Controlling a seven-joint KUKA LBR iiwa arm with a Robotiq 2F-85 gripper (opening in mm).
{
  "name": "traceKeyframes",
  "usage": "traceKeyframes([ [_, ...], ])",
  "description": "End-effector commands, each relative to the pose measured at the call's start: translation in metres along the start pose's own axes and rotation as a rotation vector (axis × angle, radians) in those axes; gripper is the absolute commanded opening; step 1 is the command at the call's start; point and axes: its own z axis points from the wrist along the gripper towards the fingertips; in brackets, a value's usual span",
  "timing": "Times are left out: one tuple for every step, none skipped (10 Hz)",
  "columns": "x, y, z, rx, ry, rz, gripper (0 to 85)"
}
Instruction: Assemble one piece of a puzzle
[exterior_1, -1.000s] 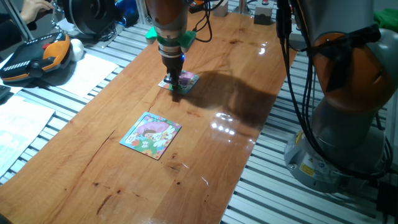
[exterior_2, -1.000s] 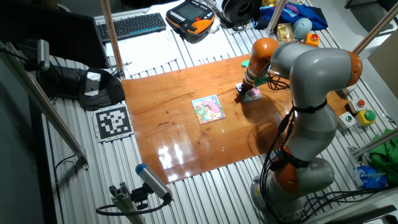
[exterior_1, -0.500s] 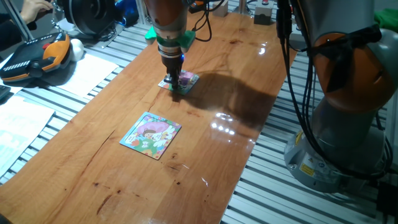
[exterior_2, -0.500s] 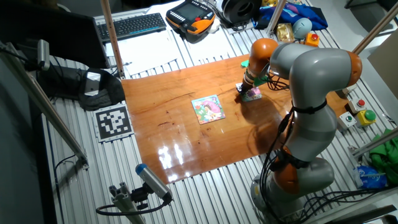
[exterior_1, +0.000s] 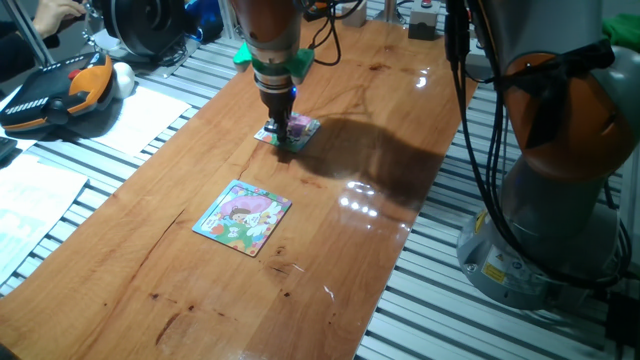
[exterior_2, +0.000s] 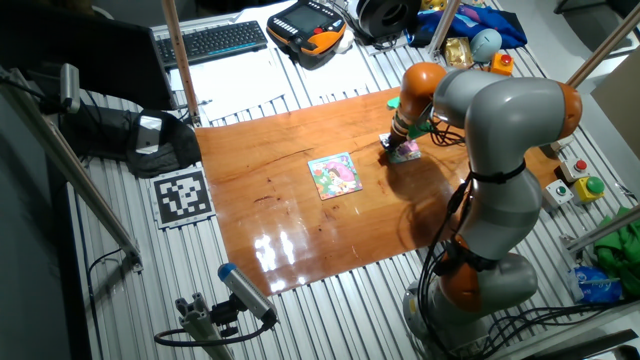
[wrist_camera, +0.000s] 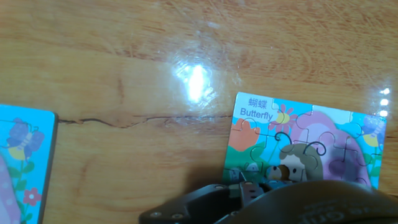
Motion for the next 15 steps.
traceKeyframes([
  [0.0002,0.0000,-0.0002,0.000,0.000,0.000,0.0],
  [0.0002,-0.0002,-0.0003,0.003,0.002,-0.003,0.0],
  [0.0002,-0.0006,-0.0006,0.005,-0.001,-0.003,0.0],
  [-0.0002,-0.0014,-0.0009,0.018,-0.004,-0.010,0.0],
  [-0.0003,-0.0021,-0.0003,0.021,-0.008,-0.012,0.0],
  [0.0001,-0.0024,0.0015,0.019,-0.013,-0.010,0.0],
  [0.0005,-0.0025,0.0037,0.017,-0.018,-0.010,0.0],
  [0.0006,-0.0026,0.0049,0.014,-0.018,-0.010,0.0],
  [0.0007,-0.0028,0.0049,0.014,-0.018,-0.010,0.0],
  [0.0008,-0.0030,0.0048,0.016,-0.021,-0.011,0.0],
  [0.0007,-0.0033,0.0045,0.016,-0.021,-0.011,0.0],
  [0.0005,-0.0034,0.0044,0.017,-0.022,-0.013,0.0],
  [0.0001,-0.0034,0.0044,0.019,-0.024,-0.013,0.0],
  [0.0001,-0.0036,0.0042,0.024,-0.023,-0.018,0.0],
  [-0.0001,-0.0043,0.0039,0.036,-0.024,-0.029,0.0],
])
